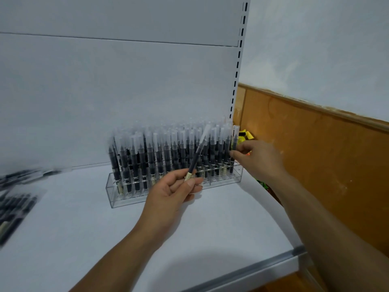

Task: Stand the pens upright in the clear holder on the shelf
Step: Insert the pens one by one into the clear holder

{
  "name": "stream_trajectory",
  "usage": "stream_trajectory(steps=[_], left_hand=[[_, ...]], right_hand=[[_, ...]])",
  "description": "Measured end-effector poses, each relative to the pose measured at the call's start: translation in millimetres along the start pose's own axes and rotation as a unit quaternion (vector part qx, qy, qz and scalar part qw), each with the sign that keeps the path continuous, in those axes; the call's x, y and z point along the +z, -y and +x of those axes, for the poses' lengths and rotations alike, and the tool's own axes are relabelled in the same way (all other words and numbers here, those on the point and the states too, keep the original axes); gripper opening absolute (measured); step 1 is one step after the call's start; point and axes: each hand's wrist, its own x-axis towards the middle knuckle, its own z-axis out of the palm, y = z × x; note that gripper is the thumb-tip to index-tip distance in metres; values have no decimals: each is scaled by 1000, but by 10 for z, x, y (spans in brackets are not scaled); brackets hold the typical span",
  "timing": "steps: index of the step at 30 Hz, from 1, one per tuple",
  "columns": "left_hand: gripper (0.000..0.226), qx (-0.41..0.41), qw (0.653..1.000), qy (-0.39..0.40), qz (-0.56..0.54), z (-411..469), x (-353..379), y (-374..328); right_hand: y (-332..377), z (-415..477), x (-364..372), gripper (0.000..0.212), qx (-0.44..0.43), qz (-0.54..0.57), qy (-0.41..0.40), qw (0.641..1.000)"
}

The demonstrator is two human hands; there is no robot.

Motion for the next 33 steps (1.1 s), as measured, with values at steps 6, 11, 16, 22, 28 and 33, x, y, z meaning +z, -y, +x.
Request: stream_trajectory(steps=[6,11,16,22,28,33], left_hand=[[22,-3,1000,5,5,15,-15,22],[19,4,1000,4,16,29,-22,24],[20,0,1000,15,26,-4,-12,34],[20,22,998,11,61,-35,-53,10],[19,60,992,10,113,-91,-54,-7],[20,97,988,10,121,-154,-59,-59]], right_hand=[[-36,-75,-8,28,2,-37,6,999],[209,-421,-2,15,-29,172,-37,984],[528,-585,133,16,-63,298,48,951],[539,-634,166,7,-149,207,-123,959],[476,-597,167,31,-297,7,-131,946],[632,-651,100,12,-99,268,-104,953]])
